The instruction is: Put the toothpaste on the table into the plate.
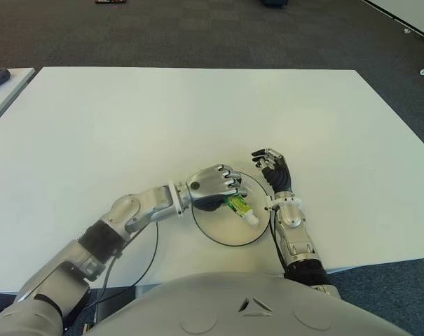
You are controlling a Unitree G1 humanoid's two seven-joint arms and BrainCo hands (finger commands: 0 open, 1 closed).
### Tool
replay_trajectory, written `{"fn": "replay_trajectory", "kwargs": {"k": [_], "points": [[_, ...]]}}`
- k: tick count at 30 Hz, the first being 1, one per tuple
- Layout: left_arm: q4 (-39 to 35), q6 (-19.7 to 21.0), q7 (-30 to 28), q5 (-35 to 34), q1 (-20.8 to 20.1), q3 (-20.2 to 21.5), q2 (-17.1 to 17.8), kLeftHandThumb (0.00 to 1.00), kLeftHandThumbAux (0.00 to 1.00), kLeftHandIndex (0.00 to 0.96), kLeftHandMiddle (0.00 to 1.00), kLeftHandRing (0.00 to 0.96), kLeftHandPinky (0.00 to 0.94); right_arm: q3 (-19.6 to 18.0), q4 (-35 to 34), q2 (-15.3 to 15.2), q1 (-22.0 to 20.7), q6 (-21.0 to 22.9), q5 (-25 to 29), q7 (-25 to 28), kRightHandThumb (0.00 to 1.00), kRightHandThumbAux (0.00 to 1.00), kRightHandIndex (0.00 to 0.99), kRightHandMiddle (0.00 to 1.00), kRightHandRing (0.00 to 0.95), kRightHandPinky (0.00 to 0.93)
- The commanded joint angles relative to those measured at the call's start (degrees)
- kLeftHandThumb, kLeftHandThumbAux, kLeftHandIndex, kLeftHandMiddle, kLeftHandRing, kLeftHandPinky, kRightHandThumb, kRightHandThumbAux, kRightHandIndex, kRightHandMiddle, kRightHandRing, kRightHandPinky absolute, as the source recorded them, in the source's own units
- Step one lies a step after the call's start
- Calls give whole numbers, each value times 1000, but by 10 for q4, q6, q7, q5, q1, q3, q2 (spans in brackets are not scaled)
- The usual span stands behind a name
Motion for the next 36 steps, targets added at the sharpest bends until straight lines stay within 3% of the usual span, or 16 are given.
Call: {"fn": "replay_trajectory", "kwargs": {"k": [1, 3, 8, 25, 36], "points": [[11, 5, -14, -5, -7, 0, 1, 178, 804, 29, 83, 97, 92, -2, 8, 1, -1, 6, 6, 4, 707, 732, 416, 410, 405, 420], [9, 9, -19, -5, -7, 1, 0, 172, 797, 11, 44, 57, 37, -2, 7, 1, -2, 8, 6, 5, 707, 732, 415, 410, 405, 422], [6, 16, -23, -6, -5, 3, -1, 169, 763, 1, 7, 9, 6, -3, 5, 1, -2, 15, 8, 8, 707, 732, 414, 406, 403, 418], [-5, 14, -30, -15, -9, 6, 8, 155, 517, 0, 0, 0, 0, -6, 9, 3, -1, 8, 19, 20, 705, 733, 413, 393, 386, 399], [-13, 8, -25, -7, -14, 10, 15, 152, 432, 0, 0, 0, 0, -6, 9, 2, 0, 4, 17, 19, 706, 734, 413, 394, 386, 404]]}}
